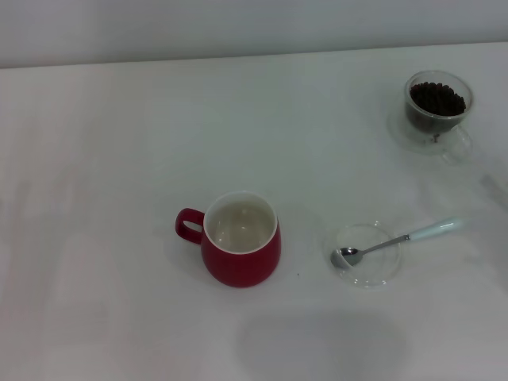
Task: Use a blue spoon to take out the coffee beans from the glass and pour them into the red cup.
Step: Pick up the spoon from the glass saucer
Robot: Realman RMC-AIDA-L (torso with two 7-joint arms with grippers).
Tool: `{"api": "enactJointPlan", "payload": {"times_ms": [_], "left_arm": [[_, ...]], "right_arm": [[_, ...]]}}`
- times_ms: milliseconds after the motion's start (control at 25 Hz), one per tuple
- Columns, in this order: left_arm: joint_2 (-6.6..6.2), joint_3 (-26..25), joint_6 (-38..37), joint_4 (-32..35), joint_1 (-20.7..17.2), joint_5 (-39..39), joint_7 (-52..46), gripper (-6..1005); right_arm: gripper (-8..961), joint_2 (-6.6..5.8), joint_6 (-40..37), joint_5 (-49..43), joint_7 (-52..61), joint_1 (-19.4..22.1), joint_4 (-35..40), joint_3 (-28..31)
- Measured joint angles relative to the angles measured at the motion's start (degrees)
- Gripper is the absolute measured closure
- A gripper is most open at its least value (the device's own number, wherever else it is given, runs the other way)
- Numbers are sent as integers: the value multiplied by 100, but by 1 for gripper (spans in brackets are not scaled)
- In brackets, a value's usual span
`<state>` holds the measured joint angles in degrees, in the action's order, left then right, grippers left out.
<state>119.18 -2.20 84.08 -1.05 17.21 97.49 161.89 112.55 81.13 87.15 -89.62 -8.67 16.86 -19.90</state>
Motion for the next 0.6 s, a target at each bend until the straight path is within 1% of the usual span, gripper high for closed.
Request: {"api": "enactJointPlan", "payload": {"times_ms": [120, 200, 240, 600], "left_arm": [[0, 0, -4, 0, -9, -1, 0, 127], [0, 0, -5, 0, -15, -1, 0, 127], [0, 1, -6, 0, -17, -2, 0, 126], [0, 16, -1, 48, -38, -11, 0, 126]], "right_arm": [[106, -61, 7, -2, 537, 17, 0, -402], [106, -66, 4, -3, 601, 22, 0, -477], [106, -55, -5, -30, 637, 35, 0, -576], [108, 21, -33, -259, 696, 13, -40, -617]]}}
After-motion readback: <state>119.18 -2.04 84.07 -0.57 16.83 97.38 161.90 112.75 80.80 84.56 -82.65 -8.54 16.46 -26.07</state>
